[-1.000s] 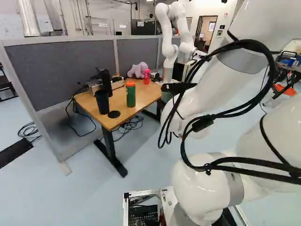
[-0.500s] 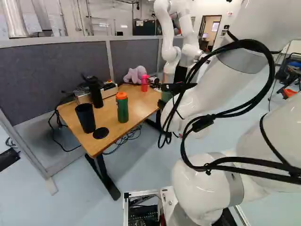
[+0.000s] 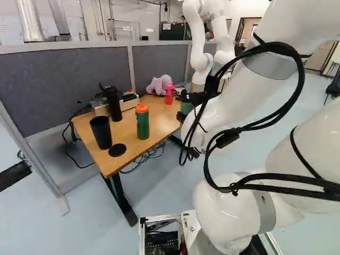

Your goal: Place the green cup on the table

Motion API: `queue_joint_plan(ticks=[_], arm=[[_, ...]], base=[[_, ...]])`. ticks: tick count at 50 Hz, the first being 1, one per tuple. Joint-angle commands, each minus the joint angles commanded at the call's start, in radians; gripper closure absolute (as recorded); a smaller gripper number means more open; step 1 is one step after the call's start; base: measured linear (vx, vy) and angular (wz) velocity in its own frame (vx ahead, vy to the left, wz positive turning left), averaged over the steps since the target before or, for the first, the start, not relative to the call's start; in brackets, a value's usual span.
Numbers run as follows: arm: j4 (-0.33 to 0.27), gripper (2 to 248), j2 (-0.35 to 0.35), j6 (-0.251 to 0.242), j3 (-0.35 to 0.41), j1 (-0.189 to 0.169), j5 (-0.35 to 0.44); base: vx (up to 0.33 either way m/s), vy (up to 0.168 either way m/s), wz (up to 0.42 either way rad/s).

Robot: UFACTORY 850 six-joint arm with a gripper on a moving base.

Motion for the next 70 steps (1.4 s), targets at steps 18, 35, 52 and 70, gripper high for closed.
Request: queue_joint_plan(ticks=[18,35,52,70], arm=[[-0.057,125,-0.108,0.0,-0.098,0.006,0.0],[-0.122,125,-0.202,0.0,-0.19,0.011,0.014],[-0.174,125,-0.291,0.0,-0.281,0.015,0.063],[-0.191,125,-0.395,0.0,-0.379,0.032,0.127]], base=[[0.0,0.0,0.0],[0.0,0.0,0.0],[0.0,0.0,0.0],[0.0,0.0,0.0]])
